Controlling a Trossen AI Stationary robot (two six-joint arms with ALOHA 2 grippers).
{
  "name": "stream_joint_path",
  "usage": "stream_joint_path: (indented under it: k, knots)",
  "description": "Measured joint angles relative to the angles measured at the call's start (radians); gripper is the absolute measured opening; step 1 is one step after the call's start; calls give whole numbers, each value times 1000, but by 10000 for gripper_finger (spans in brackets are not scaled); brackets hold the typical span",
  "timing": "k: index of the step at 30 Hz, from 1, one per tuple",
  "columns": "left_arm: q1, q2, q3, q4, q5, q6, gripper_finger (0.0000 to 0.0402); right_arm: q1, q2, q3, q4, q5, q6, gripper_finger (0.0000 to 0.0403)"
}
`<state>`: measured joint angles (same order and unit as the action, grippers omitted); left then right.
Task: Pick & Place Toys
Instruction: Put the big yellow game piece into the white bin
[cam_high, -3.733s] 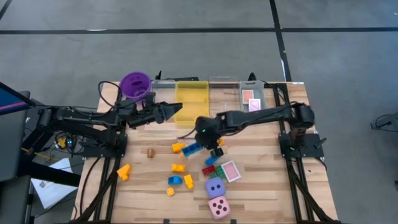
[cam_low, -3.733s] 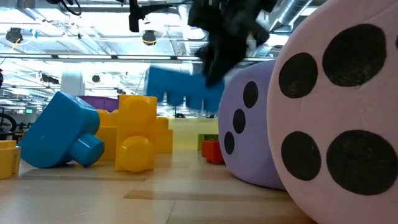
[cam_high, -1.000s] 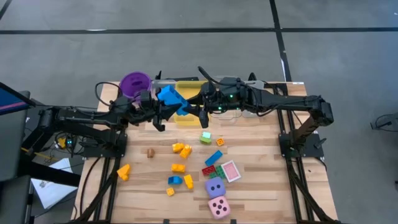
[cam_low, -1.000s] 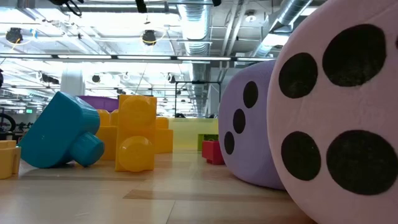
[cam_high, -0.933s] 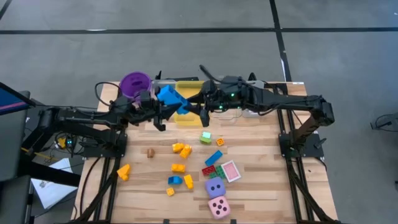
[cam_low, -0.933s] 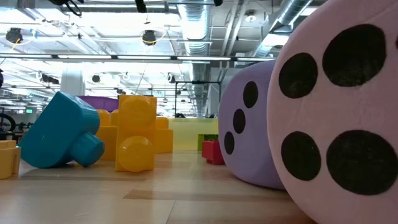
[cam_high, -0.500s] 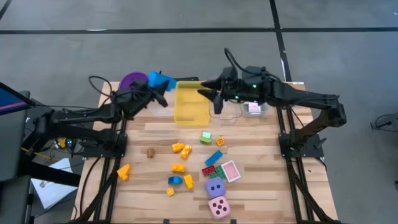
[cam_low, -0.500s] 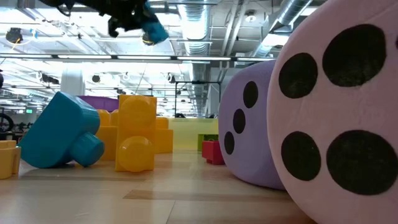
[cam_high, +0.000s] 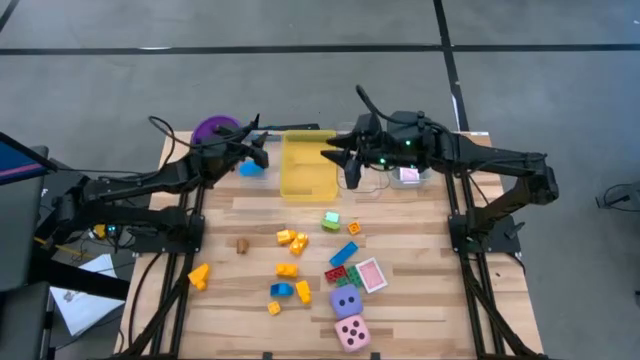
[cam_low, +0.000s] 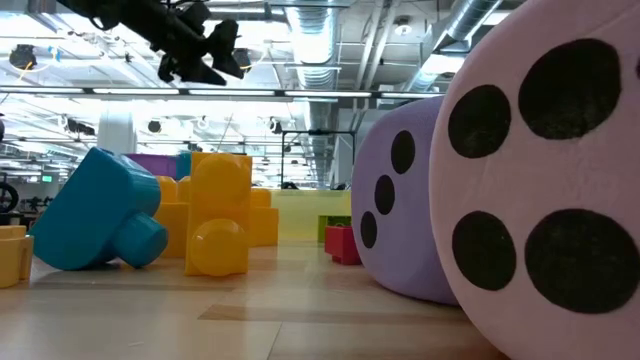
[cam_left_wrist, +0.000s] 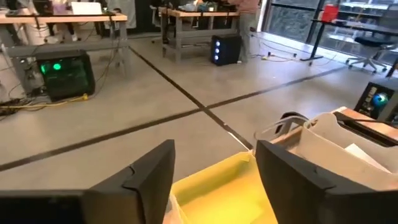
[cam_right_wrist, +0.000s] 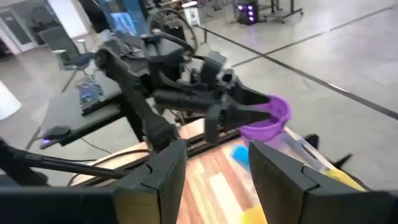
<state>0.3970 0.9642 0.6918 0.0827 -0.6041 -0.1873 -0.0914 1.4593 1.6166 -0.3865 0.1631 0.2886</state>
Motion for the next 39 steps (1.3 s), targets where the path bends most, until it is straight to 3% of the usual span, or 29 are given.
stream_joint_path:
  k: [3, 6, 9, 13, 16, 21, 25, 32, 39]
  knots:
    - [3, 0, 0, 3, 10, -26, 241, -2, 0, 0, -21, 1, 0, 168]
    - [2, -5, 0, 13, 103, -87, 252, 1, 0, 0, -42, -8, 0, 168]
    - [1, -11, 0, 20, 296, -143, 258, 14, 0, 0, -80, -11, -5, 168]
    - [-17, -6, 0, 15, 690, -201, 259, 35, 0, 0, -143, -8, -39, 168]
    - [-77, 1, 0, -35, 828, -143, 259, 55, 0, 0, -196, -8, -53, 168]
    - [-210, 0, 0, -266, 746, 39, 259, 73, 0, 0, -251, -8, -52, 168]
    - [-282, 6, -52, -328, 658, 47, 264, 78, 1, 0, -252, -8, -32, 168]
    - [-356, 17, -240, -236, 655, -13, 302, 78, 1, 0, -250, -6, -20, 168]
    - [-382, 18, -438, -17, 609, -176, 352, 79, 1, 0, -250, -5, 1, 168]
